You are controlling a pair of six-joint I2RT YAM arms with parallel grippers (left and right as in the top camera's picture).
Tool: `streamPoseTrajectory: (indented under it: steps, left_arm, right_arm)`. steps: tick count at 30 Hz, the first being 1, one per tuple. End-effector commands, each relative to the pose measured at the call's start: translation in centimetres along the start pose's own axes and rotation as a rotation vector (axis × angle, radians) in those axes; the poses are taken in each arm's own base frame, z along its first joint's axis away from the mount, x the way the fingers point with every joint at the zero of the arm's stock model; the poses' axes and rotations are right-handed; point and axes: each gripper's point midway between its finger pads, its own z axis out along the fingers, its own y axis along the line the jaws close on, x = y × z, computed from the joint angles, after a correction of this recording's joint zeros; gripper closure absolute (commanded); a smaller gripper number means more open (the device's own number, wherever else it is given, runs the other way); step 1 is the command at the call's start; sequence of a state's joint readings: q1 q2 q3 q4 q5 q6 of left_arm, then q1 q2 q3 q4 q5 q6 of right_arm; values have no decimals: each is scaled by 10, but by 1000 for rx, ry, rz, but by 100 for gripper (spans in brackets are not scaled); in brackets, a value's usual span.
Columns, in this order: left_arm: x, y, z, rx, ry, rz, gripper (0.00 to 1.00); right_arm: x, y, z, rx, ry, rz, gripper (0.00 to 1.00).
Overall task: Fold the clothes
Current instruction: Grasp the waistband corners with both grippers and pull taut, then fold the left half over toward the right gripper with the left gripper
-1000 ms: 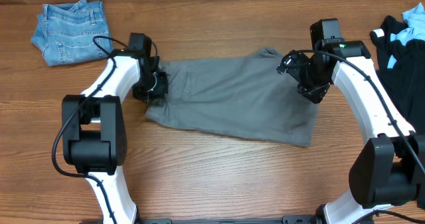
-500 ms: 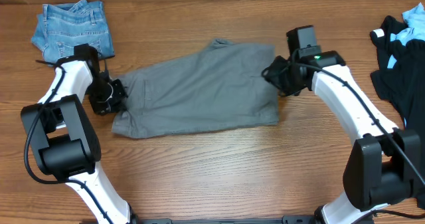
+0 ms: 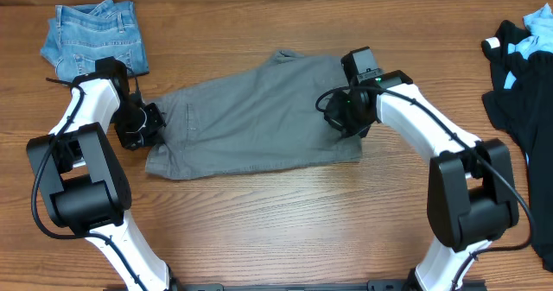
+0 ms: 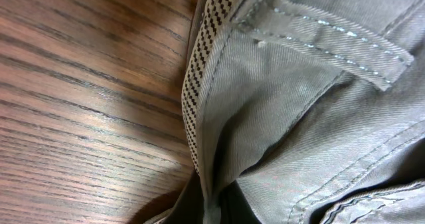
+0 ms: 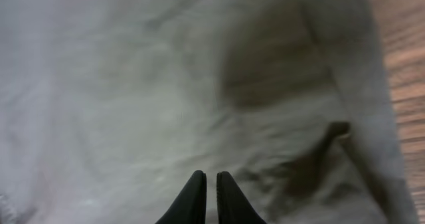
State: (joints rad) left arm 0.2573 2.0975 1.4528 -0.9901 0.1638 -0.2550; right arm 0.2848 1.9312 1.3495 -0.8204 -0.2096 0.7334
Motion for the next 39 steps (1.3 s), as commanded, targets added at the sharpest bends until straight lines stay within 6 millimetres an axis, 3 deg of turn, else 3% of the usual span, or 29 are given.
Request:
streamPoseTrajectory:
  steps: [1,5,16,23,29,35,39]
  left_arm:
    - [13,32,36,-115,79,-22,96]
    - [11,31,36,-108,73,-21,96]
    - [8,25,37,-71,63,-20,96]
    - [7,24,37,-70,60,-20,96]
    - [7,25,37,-75,60,-17,96]
    - [5,24,34,-71,57,-14,96]
    - [2,21,22,-68,53,-14,96]
  right_arm:
    - [-6,-22,-3,13,47,95,91]
    - [-6,-40,-4,51,73,13,91]
    - [13,-47,18,107,157,-45,91]
    - [25,-78,41,227,238,13,96]
    - [12,-126,26,477,128,179,96]
    - [12,-126,22,480,125,181,96]
    - [5,-115,9,444,88,174,96]
